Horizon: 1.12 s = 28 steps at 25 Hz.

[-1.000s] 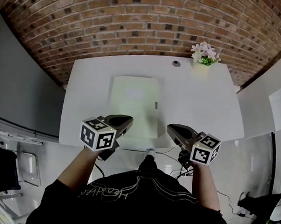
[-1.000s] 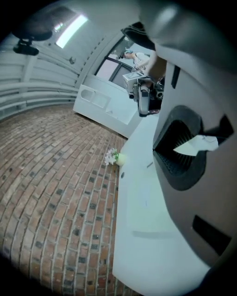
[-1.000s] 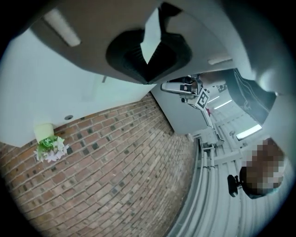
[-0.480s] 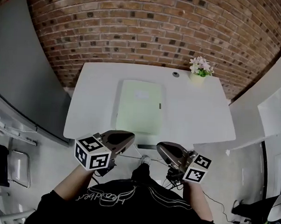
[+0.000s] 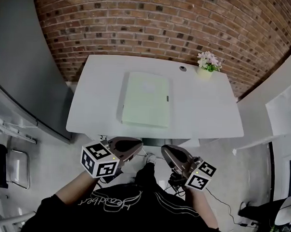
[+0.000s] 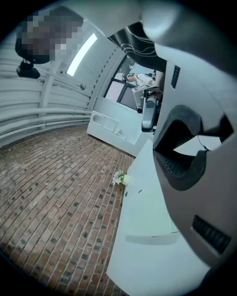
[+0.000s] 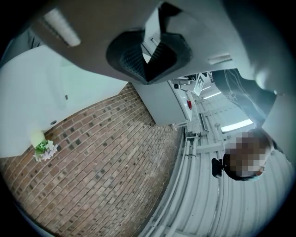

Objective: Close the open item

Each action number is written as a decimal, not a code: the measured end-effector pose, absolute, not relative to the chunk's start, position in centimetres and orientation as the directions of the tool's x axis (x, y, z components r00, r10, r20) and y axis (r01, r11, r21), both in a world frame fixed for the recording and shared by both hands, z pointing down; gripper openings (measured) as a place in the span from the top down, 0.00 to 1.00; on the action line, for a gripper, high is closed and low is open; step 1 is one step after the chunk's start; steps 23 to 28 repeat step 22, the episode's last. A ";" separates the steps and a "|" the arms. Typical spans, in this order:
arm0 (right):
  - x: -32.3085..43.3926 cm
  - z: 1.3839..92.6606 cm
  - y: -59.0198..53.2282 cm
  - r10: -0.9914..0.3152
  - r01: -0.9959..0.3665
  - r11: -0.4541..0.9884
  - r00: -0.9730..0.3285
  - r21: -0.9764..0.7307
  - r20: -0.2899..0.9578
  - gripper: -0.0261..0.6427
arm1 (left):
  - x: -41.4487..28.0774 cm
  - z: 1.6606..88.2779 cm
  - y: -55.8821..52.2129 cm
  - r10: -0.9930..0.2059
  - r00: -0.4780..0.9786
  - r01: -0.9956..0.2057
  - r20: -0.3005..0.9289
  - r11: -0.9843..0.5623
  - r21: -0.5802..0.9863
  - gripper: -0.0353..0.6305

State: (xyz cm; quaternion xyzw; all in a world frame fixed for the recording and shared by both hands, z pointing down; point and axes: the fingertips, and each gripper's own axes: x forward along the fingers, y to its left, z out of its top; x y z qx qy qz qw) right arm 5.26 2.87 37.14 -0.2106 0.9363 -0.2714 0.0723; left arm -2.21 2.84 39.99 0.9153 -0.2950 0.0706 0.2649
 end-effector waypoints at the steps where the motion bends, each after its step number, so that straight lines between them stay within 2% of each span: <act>1: 5.2 37.2 3.1 -0.437 -0.356 0.759 -0.899 -0.545 -0.021 0.96 | -2.2 39.8 3.0 -0.503 0.819 -0.573 0.278 -0.686 0.448 0.94; 28: 5.5 39.4 6.1 -0.474 -0.392 0.696 -0.880 -0.602 0.026 0.96 | -1.1 40.7 4.6 -0.475 0.831 -0.557 0.290 -0.706 0.438 0.94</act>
